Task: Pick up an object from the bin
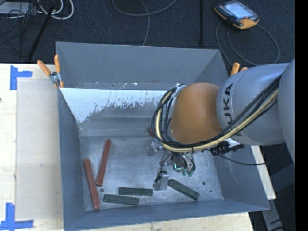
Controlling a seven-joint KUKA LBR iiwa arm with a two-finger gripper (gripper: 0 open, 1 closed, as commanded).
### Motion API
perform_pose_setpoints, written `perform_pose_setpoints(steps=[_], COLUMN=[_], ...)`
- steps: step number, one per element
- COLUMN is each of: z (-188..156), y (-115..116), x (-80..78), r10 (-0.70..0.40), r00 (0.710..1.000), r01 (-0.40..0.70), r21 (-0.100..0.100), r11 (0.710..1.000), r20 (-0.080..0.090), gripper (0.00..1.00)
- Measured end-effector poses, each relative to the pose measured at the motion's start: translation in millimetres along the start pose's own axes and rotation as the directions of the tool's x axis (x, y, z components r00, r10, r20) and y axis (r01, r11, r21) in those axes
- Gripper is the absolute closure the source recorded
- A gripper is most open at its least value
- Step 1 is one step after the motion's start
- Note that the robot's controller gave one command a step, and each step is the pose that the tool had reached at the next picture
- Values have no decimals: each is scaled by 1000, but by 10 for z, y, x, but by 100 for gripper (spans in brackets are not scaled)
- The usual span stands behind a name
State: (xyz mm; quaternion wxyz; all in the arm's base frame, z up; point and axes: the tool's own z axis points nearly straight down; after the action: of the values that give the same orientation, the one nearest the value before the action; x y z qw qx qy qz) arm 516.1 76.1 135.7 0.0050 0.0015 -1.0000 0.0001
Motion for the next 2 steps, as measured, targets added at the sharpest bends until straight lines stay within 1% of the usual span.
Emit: perform_pose_setpoints(steps=[1,2], z=[-36,116], y=[-2,35], x=[-20,66], r10=[2,-98], r00=[1000,995], r01=[-2,98], r21=[-1,2], r11=[1000,995], r20=[7,15], gripper=[0,0])
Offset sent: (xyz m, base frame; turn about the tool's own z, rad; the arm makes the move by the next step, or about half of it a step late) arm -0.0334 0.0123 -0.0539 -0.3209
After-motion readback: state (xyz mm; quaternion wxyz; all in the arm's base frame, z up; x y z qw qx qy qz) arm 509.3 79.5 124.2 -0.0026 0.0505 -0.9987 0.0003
